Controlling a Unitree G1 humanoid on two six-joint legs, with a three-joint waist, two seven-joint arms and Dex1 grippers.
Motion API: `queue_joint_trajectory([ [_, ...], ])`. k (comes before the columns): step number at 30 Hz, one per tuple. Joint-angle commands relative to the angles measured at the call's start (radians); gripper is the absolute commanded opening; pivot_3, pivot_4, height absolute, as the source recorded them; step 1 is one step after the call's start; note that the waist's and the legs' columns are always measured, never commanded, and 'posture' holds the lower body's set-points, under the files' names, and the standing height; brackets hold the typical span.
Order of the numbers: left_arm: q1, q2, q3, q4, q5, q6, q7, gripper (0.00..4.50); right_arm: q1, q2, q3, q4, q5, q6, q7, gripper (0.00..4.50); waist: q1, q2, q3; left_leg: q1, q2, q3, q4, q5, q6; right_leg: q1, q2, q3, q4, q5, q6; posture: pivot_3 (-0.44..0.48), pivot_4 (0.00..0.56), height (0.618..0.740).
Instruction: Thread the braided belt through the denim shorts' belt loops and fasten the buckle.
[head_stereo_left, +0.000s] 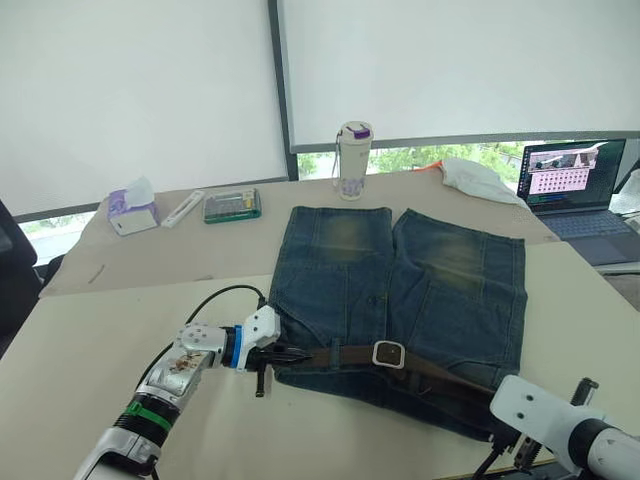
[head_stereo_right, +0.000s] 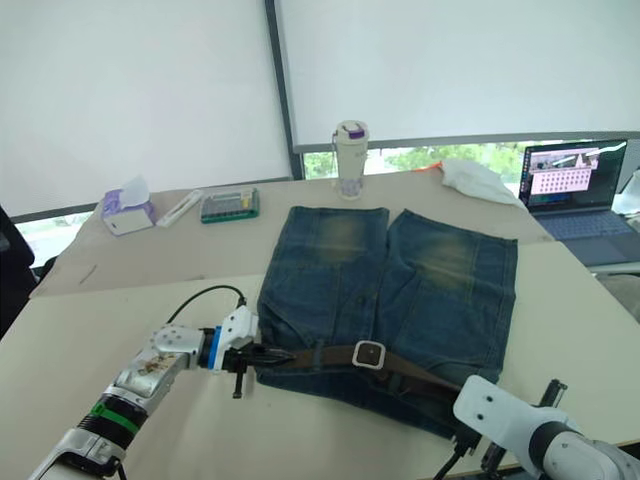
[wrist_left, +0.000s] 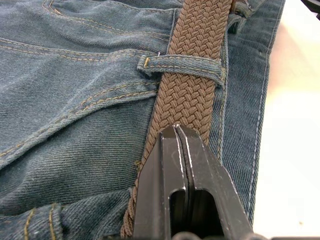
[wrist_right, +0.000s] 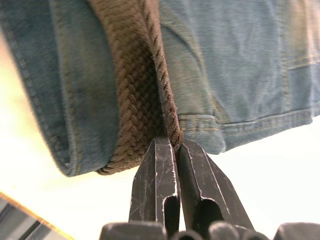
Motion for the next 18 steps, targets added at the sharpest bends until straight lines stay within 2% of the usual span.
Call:
queue_joint_trajectory([
  [1,0.057,0.051,0.026,0.049,0.051,0.046,0.038,0.03,-0.045,0.053,0.01,0.027,-0.012,0.011,-0.028,0.0,-0.002,0.0,0.0,0.0,0.0,0.0,0.0,0.0,0.0,0.0,0.0,0.0,0.0,0.0,0.0,0.0,0.15,0.74],
  [4,0.089,0.04,0.083,-0.02,-0.021,0.103,0.054,0.03,-0.069,0.138,0.048,0.013,0.042,-0.022,-0.018,0.0,-0.008,0.001,0.0,0.0,0.0,0.0,-0.001,-0.001,0.0,0.0,0.0,0.0,-0.001,0.0,0.0,0.0,0.15,0.74],
  [6,0.111,0.034,0.122,-0.069,-0.079,0.155,0.053,0.0,-0.098,0.222,0.041,-0.023,0.116,-0.011,-0.006,0.78,-0.015,0.0,0.001,0.0,0.001,0.0,-0.001,-0.001,0.0,-0.001,0.0,0.001,0.0,0.0,0.0,0.0,0.15,0.74],
  [9,0.127,0.035,0.174,-0.164,-0.199,0.303,0.04,0.0,-0.123,0.267,0.046,-0.038,0.176,-0.03,0.015,1.56,-0.027,0.0,0.003,0.0,0.002,-0.001,-0.002,-0.001,-0.001,-0.002,0.0,0.0,-0.001,0.0,0.0,0.0,0.15,0.74],
  [13,0.08,0.034,0.234,-0.259,-0.307,0.451,0.06,0.0,-0.172,0.311,0.039,-0.038,0.371,-0.068,0.038,1.56,-0.028,0.0,0.009,0.0,0.001,-0.001,-0.002,-0.002,0.0,-0.002,0.001,0.0,-0.001,0.0,0.0,0.0,0.15,0.74],
  [18,-0.034,0.022,0.233,-0.321,-0.365,0.562,0.064,0.0,-0.238,0.263,0.044,-0.038,0.503,-0.06,0.023,0.05,-0.016,-0.002,0.011,-0.001,-0.002,-0.002,-0.001,-0.002,0.001,-0.001,0.001,-0.002,-0.001,0.0,-0.001,0.0,0.15,0.74],
])
